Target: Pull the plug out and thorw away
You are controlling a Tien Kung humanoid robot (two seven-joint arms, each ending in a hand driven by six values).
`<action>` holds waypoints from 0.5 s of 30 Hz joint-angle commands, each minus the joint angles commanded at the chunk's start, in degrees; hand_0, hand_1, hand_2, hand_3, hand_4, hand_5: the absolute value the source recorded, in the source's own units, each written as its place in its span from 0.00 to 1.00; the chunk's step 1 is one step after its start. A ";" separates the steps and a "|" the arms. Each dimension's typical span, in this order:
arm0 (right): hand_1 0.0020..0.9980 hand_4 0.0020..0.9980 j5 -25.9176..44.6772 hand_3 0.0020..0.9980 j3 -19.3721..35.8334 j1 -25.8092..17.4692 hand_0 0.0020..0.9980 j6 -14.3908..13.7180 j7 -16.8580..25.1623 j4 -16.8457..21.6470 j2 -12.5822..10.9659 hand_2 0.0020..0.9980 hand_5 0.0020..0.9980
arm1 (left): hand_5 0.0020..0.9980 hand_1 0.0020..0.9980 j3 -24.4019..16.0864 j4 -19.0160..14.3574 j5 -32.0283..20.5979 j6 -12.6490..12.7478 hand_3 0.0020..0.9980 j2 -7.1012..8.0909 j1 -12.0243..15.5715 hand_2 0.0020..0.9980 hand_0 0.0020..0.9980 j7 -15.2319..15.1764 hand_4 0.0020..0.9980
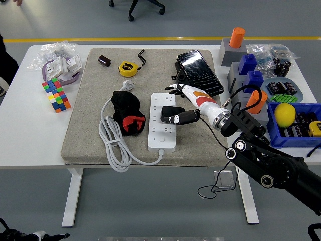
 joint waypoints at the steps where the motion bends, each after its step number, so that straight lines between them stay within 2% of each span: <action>1: 0.73 1.00 0.00 0.79 -0.14 0.08 0.71 -0.05 0.08 -0.33 0.08 0.73 0.30 | 0.68 0.67 0.03 0.00 0.00 0.00 0.67 -0.01 -0.01 0.69 0.53 0.00 0.84; 6: 0.72 1.00 0.20 0.77 -1.63 0.67 0.69 -0.74 0.92 -3.33 0.76 0.72 0.28 | 0.68 0.67 0.39 0.04 -0.18 0.04 0.67 0.04 0.03 0.69 0.53 -0.02 0.84; 11: 0.72 1.00 1.51 0.77 -3.64 1.90 0.69 -2.77 2.64 -7.60 1.88 0.72 0.28 | 0.68 0.67 0.61 0.06 -0.14 0.01 0.67 0.12 0.13 0.69 0.53 0.06 0.84; 12: 0.70 1.00 1.74 0.65 -4.01 2.13 0.65 -3.15 2.91 -8.29 2.03 0.69 0.26 | 0.68 0.67 0.61 0.05 -0.09 0.01 0.67 0.14 0.11 0.70 0.53 0.06 0.84; 15: 0.70 1.00 2.43 0.65 -5.62 2.97 0.65 -4.77 3.78 -10.50 2.52 0.69 0.26 | 0.68 0.67 0.61 0.01 0.07 0.01 0.67 0.19 0.07 0.70 0.53 0.07 0.84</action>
